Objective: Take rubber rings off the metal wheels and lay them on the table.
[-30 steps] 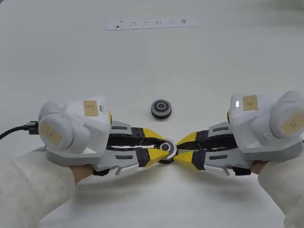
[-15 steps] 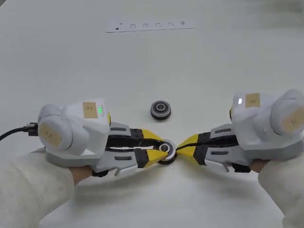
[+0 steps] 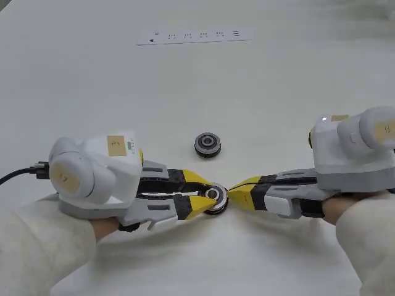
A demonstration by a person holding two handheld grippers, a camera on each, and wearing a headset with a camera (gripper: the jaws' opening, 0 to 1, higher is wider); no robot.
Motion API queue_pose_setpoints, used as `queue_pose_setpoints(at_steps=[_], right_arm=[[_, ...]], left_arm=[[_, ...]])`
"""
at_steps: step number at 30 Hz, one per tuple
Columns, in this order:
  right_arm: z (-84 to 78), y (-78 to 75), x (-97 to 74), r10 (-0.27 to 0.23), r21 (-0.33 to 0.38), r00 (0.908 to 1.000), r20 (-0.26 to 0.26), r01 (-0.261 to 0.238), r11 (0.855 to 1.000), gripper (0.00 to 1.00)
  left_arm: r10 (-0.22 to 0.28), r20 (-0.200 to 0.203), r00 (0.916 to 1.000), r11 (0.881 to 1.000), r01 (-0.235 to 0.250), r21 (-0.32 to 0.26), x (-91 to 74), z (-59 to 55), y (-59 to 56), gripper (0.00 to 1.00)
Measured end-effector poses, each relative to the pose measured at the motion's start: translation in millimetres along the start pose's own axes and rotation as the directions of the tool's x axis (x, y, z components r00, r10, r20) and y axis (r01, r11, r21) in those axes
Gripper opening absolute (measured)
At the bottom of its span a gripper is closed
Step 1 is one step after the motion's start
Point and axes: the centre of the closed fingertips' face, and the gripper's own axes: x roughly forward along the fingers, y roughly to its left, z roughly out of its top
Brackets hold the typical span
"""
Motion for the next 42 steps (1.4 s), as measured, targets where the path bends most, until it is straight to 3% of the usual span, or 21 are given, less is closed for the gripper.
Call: queue_pose_setpoints(at_steps=[8, 42], right_arm=[[1.7, 5.1, 0.9, -0.001, 0.034, 1.0, 0.003, 0.001, 0.999, 0.0], [9.2, 18.2, 5.3, 0.014, -0.031, 0.9997, -0.021, -0.015, 0.999, 0.0]], left_arm=[[0.002, -0.001, 1.0, 1.0, -0.002, -0.002, 0.0, -0.3, 0.4, 0.14], [0.004, -0.018, 0.9998, 1.0, -0.004, 0.008, -1.5, -1.4, 0.5, 0.14]])
